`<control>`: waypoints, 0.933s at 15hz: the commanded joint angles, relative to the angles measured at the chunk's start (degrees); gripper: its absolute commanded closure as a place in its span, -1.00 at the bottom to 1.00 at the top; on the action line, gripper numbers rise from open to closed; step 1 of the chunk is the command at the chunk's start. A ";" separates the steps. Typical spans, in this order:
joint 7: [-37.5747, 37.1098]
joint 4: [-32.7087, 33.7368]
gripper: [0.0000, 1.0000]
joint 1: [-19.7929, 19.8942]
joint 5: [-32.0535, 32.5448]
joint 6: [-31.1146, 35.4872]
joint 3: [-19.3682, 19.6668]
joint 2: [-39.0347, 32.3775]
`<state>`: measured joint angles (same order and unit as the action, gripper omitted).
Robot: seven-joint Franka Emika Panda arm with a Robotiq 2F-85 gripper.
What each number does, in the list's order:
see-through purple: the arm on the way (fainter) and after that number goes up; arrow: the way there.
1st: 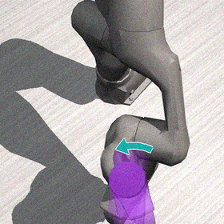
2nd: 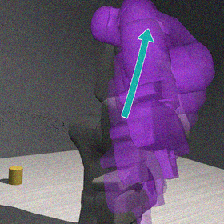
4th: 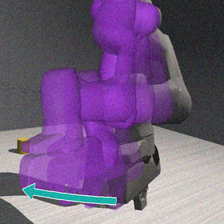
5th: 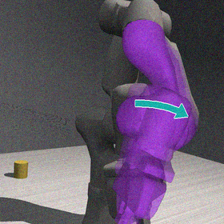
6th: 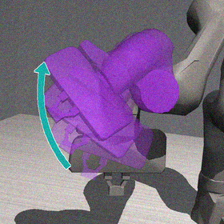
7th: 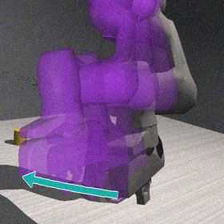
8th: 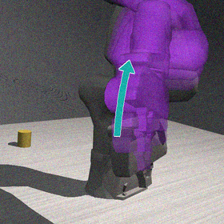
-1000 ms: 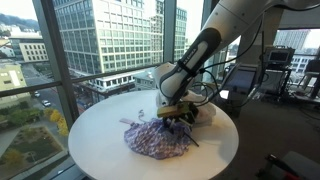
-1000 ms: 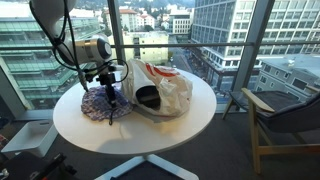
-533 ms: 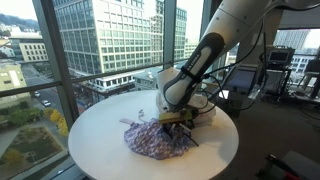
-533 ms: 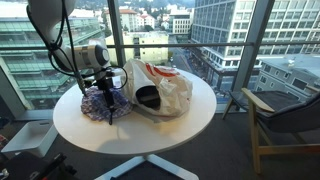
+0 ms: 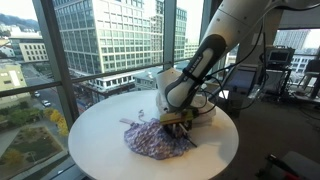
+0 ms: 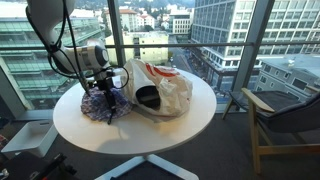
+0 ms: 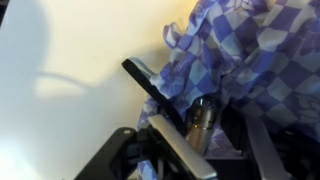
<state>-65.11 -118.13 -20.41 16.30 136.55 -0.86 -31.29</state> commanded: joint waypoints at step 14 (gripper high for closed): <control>1.95 -0.84 0.72 -0.83 0.27 -11.81 -1.49 11.52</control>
<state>-63.75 -118.07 -21.50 16.63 129.00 -1.51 -24.84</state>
